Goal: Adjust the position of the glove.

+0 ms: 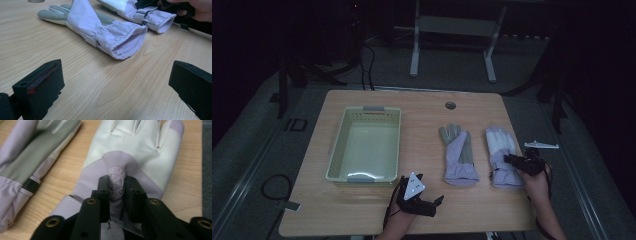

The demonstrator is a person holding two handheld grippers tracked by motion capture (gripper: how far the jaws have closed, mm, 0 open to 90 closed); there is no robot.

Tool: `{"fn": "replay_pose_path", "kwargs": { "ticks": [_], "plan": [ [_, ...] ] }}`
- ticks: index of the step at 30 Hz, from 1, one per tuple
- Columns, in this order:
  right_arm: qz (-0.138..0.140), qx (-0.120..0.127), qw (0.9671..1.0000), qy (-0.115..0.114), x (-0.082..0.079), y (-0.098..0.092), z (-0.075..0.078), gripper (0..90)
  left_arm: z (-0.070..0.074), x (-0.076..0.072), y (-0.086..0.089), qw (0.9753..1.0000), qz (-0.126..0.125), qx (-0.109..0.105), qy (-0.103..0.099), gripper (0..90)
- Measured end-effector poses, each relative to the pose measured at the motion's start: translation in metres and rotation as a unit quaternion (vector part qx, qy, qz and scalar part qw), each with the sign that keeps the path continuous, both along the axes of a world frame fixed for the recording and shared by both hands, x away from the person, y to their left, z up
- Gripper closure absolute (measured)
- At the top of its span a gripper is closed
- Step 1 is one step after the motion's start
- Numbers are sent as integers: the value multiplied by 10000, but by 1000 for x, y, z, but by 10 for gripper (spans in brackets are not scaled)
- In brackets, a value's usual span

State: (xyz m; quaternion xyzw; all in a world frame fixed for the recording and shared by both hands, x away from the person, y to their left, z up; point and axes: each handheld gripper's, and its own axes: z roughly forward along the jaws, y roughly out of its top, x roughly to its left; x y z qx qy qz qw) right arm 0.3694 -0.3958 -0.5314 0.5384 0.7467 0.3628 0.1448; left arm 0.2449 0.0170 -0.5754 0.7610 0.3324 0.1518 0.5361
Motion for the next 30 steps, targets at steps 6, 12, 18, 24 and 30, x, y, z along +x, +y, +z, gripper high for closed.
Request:
{"fn": "replay_pose_path", "kwargs": {
  "ticks": [6,12,18,24,30],
  "plan": [
    [267,117,9986,-449,-9,-8,17,609,0,0,0,10000,3,6,0,1],
    [470,-157,9974,-532,-12,-9,19,535,0,0,0,10000,8,15,5,1],
    [510,-191,9979,-352,-5,-3,5,475,0,0,0,10000,11,13,4,1],
    [504,-254,9983,-115,2,-1,-13,626,0,0,0,10000,2,22,-4,1],
    [434,-254,9987,96,3,2,-2,784,0,0,0,10000,9,17,-5,1]
  ]
}}
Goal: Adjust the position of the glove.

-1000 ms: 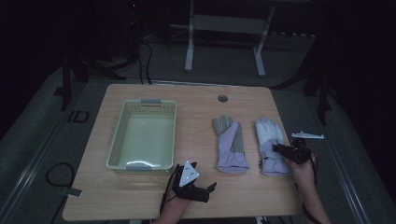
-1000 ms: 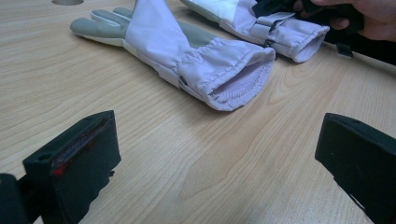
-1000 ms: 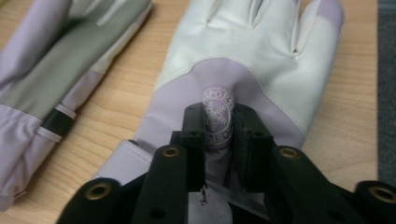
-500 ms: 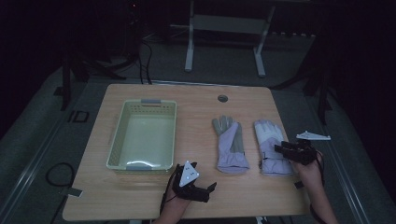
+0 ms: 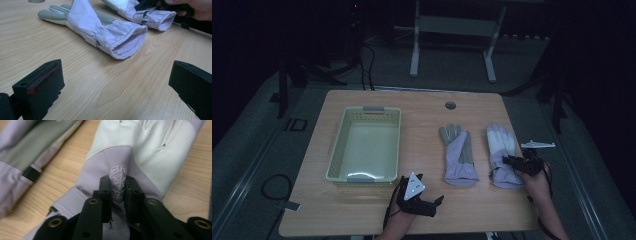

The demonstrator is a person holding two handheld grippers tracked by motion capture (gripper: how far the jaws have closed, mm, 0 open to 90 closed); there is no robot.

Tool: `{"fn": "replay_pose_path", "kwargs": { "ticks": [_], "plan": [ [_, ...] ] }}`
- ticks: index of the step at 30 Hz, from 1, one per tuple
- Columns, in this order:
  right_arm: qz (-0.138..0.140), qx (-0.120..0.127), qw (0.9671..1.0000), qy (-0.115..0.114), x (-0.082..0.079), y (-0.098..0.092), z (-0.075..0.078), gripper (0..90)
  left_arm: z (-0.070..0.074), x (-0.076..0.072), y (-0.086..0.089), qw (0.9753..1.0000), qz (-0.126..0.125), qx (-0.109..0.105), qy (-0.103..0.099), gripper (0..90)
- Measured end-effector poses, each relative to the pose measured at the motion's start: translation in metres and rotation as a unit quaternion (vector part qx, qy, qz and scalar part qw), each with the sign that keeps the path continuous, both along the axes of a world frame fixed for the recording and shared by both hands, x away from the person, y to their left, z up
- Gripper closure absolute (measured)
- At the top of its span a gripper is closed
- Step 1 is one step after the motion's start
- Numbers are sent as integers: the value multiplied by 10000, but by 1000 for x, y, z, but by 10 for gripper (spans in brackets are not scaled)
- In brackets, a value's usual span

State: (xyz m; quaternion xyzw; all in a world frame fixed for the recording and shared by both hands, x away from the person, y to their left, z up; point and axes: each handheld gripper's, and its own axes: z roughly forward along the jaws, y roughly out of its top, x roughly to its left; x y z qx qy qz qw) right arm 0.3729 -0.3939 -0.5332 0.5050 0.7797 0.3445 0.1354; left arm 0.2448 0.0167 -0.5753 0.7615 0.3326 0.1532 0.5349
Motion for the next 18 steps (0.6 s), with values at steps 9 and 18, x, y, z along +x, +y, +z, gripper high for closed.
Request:
{"fn": "replay_pose_path", "kwargs": {
  "ticks": [9,18],
  "plan": [
    [-109,160,9997,-162,-10,-7,29,803,0,0,0,10000,4,-3,4,1],
    [-90,315,9983,-479,-13,10,87,810,0,0,0,10000,4,-2,-6,1]
  ]
}}
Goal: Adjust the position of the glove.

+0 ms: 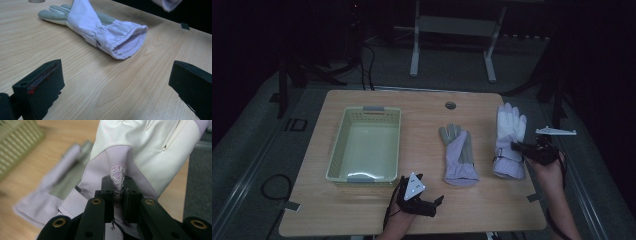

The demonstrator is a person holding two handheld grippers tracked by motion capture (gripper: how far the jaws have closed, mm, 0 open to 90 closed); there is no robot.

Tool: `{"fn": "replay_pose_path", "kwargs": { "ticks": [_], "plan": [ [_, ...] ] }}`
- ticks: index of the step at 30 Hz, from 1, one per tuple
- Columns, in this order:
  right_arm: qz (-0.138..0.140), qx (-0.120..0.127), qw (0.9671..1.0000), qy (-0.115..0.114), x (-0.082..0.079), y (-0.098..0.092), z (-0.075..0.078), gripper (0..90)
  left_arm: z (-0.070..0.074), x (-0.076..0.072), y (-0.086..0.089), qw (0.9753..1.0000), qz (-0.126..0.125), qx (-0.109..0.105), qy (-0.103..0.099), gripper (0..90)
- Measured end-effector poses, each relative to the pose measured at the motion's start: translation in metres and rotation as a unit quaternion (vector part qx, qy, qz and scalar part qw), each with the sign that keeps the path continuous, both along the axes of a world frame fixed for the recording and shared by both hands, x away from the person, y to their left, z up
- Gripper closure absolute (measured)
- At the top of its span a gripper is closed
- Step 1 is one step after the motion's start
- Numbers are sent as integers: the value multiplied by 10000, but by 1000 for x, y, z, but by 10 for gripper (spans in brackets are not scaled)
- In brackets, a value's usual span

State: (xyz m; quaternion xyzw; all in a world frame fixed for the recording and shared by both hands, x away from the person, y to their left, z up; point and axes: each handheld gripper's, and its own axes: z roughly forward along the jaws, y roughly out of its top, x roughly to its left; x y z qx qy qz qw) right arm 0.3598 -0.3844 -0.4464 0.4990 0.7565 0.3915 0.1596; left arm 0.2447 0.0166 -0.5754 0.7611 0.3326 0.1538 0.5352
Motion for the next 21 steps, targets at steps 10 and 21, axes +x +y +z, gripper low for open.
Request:
{"fn": "replay_pose_path", "kwargs": {
  "ticks": [10,21],
  "plan": [
    [110,30,9996,-243,-3,31,39,809,0,0,0,10000,3,-1,-7,1],
    [410,103,9986,-316,-3,75,47,807,0,0,0,10000,-10,11,-25,1]
  ]
}}
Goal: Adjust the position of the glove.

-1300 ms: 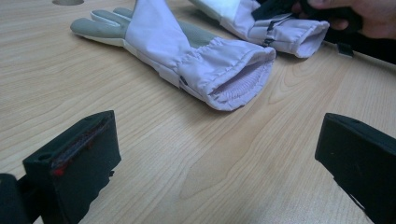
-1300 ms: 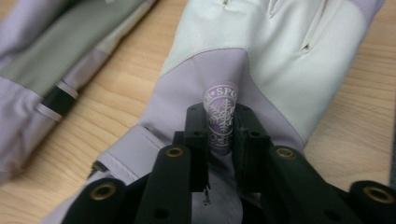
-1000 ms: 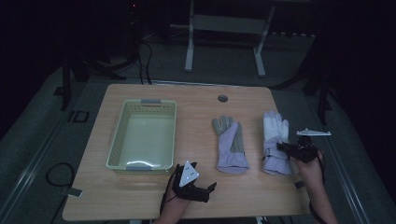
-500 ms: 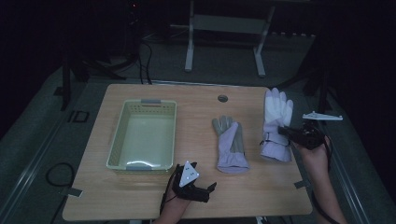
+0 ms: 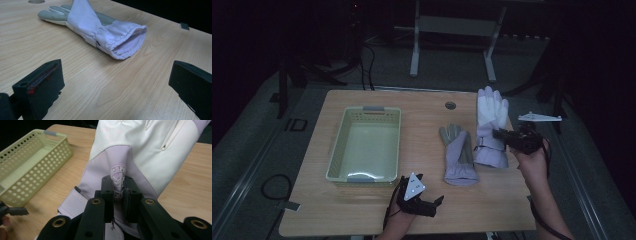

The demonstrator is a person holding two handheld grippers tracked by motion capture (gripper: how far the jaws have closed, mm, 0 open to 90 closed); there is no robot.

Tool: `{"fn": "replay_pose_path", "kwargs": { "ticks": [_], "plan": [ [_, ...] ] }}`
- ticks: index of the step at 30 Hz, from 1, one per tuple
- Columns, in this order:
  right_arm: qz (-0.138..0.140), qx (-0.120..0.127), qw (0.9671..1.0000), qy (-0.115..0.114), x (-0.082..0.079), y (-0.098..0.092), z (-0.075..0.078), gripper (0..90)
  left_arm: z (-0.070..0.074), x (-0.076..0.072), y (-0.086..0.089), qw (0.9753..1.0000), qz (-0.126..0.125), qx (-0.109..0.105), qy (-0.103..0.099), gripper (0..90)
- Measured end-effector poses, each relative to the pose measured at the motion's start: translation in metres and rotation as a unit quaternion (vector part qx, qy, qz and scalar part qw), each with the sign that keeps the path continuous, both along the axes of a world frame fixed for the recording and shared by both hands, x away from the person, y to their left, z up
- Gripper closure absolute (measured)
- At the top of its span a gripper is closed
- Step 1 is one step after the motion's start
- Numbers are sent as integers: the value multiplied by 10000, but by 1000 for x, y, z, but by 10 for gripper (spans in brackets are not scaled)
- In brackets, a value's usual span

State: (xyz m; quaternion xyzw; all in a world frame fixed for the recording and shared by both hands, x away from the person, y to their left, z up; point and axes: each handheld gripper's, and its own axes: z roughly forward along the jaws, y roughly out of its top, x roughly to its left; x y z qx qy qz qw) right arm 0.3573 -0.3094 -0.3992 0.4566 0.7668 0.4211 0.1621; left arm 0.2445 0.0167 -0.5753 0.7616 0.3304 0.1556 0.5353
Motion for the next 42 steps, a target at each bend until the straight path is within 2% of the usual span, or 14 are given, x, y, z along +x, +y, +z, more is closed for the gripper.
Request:
{"fn": "replay_pose_path", "kwargs": {
  "ticks": [8,10,13,16,20,21,25,27,31,33,34,35,39,42],
  "plan": [
    [277,45,9995,149,2,32,-12,806,0,0,0,10000,-10,2,-6,1],
    [276,-35,9995,171,2,44,-20,804,0,0,0,10000,-15,2,-8,1],
    [313,26,9990,306,3,51,-30,804,0,-1,-1,10000,-25,3,-18,1],
    [339,-88,9985,430,5,57,-41,804,0,-1,-1,10000,-25,1,-18,1],
    [291,-209,9980,518,8,60,-52,804,0,-1,-1,10000,-22,9,-22,1],
    [259,-200,9975,631,10,61,-60,804,0,0,-1,10000,-18,4,-19,1],
    [263,-302,9962,768,16,64,-73,803,0,0,-1,10000,-15,10,-9,1],
    [261,-334,9959,802,17,65,-75,802,0,0,-1,10000,-20,10,-10,1],
    [198,-470,9940,963,24,71,-93,797,0,0,-1,10000,-20,16,-1,1],
    [198,-470,9940,963,24,71,-93,797,0,0,-1,10000,-21,17,-2,1],
    [152,-558,9932,1012,26,73,-105,792,0,-1,-1,10000,-28,18,-13,1],
    [172,-552,9930,1030,26,72,-107,789,0,-1,-1,10000,-34,26,-25,1],
    [213,-515,9933,1009,26,71,-109,775,0,-1,-1,10000,-47,59,-41,1],
    [295,-515,9945,862,23,68,-102,680,0,0,-1,10000,-44,58,9,1]
  ]
}}
